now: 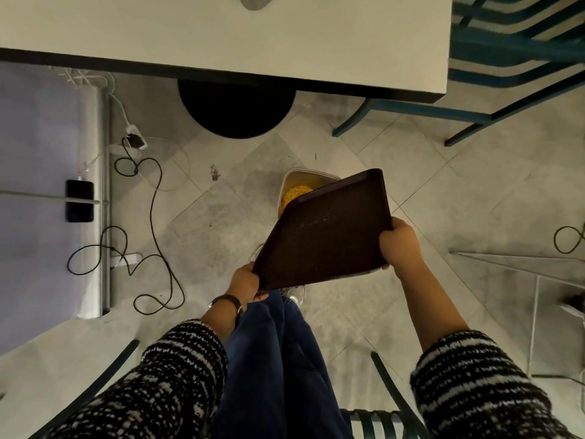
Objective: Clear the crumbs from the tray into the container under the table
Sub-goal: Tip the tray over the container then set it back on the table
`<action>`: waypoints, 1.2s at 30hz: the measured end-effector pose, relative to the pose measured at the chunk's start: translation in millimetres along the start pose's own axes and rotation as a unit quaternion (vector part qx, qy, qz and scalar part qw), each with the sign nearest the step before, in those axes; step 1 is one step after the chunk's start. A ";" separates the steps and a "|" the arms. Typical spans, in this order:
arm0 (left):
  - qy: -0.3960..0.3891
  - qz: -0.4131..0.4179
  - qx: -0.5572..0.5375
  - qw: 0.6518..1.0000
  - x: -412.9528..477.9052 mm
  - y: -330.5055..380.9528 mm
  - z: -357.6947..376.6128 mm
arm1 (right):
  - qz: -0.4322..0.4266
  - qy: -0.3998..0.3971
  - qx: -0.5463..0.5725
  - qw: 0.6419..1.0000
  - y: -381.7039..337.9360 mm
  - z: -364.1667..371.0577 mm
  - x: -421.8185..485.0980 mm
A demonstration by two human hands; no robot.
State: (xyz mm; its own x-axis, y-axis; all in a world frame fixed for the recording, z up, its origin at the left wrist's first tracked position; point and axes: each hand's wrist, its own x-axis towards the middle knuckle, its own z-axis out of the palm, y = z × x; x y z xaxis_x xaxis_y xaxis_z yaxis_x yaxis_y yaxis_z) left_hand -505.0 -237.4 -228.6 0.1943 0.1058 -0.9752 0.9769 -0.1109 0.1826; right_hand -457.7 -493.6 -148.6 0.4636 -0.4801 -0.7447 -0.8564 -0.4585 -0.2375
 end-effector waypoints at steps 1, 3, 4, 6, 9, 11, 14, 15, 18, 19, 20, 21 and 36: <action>-0.002 0.005 -0.015 1.000 -16.6 3.6 -3.0 | -0.002 -0.002 0.006 1.000 3.2 -9.7 -9.1; -0.021 0.020 -0.054 0.998 -55.2 11.8 -13.0 | -0.002 -0.016 0.006 1.000 12.6 -29.5 -32.7; -0.030 0.033 -0.063 0.997 -75.7 17.0 -19.9 | 0.000 -0.025 0.008 1.000 17.9 -39.9 -47.5; -0.048 0.061 -0.071 0.994 -118.6 27.8 -35.6 | 0.013 -0.045 0.030 0.998 29.6 -62.1 -81.8; -0.091 0.111 -0.080 0.986 -185.9 46.1 -61.4 | 0.027 -0.078 0.135 0.987 44.4 -100.2 -144.4; -0.112 0.143 -0.045 0.982 -228.4 54.2 -77.0 | 0.028 -0.102 0.227 0.968 51.7 -121.8 -190.7; -0.114 0.184 -0.003 0.976 -280.6 61.3 -99.9 | -0.009 -0.145 0.336 0.931 57.6 -141.7 -251.9; -0.116 0.196 0.004 0.974 -296.8 63.1 -108.9 | -0.029 -0.153 0.364 0.918 56.9 -146.3 -270.2; -0.138 0.229 0.010 0.964 -342.0 65.7 -138.9 | -0.085 -0.167 0.425 0.885 48.5 -160.1 -317.2; -0.146 0.244 0.007 0.959 -354.9 66.3 -149.6 | -0.100 -0.177 0.441 0.874 44.0 -163.8 -330.2; -0.153 0.259 0.004 0.954 -367.2 67.0 -160.4 | -0.111 -0.185 0.453 0.865 38.4 -167.3 -342.2; -0.157 0.277 0.002 0.948 -378.5 67.7 -171.2 | -0.117 -0.187 0.460 0.860 31.7 -171.0 -353.0; -0.075 0.338 -0.155 0.925 -328.4 145.6 -311.3 | -0.280 -0.116 0.299 0.905 -177.1 -89.0 -300.7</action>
State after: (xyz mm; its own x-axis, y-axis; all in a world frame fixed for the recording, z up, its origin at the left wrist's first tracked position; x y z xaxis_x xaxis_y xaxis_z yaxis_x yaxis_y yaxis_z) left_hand -398.9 19.3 157.2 0.7781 -0.0245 -0.6276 0.6201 0.1892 0.7614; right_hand -425.2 -334.6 172.9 0.8620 -0.0963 -0.4977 -0.5041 -0.0604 -0.8615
